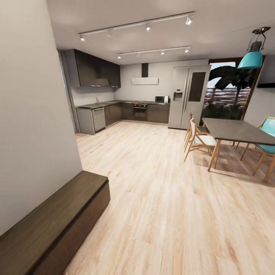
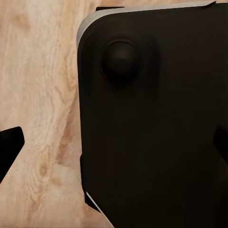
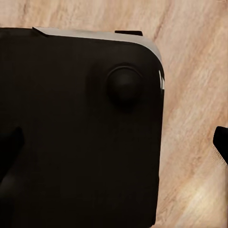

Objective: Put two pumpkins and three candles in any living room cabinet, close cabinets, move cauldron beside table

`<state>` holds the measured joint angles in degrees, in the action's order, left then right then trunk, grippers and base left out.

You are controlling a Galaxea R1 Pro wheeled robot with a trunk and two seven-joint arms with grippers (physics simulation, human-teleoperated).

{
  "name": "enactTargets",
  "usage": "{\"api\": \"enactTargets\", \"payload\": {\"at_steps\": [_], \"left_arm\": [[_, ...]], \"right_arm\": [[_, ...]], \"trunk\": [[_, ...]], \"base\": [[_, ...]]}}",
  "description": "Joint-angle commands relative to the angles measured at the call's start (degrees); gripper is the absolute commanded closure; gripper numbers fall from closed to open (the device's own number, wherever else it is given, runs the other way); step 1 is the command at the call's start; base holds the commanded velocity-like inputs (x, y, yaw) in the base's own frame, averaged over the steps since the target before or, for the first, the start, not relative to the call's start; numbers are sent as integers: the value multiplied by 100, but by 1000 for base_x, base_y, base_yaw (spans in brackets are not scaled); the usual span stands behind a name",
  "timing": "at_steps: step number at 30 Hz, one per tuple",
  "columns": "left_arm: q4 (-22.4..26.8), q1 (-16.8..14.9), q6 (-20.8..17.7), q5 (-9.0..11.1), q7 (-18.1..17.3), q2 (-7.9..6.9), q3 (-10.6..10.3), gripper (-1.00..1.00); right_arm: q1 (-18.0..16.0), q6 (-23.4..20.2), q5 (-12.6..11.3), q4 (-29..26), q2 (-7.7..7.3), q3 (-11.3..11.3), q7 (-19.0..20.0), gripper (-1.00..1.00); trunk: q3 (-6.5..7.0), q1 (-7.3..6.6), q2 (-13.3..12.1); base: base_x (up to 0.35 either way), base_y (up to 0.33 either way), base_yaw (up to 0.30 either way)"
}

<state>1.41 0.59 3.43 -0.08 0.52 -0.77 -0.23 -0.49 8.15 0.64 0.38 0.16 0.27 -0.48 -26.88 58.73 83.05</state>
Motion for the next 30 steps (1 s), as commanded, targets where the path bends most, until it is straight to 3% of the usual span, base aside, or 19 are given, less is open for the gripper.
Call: {"api": "enactTargets", "payload": {"at_steps": [1, 30], "left_arm": [[9, 3, 8, -1, 4, -1, -3, -100], [9, 3, 8, -1, 4, -2, -3, -100]], "right_arm": [[-3, 20, 6, 6, 1, 4, -5, -100], [-3, 5, 12, 6, 2, 8, -6, -100]], "trunk": [[-5, 0, 2], [-5, 0, 2]], "base": [[0, 0, 280], [0, 0, 280]]}}
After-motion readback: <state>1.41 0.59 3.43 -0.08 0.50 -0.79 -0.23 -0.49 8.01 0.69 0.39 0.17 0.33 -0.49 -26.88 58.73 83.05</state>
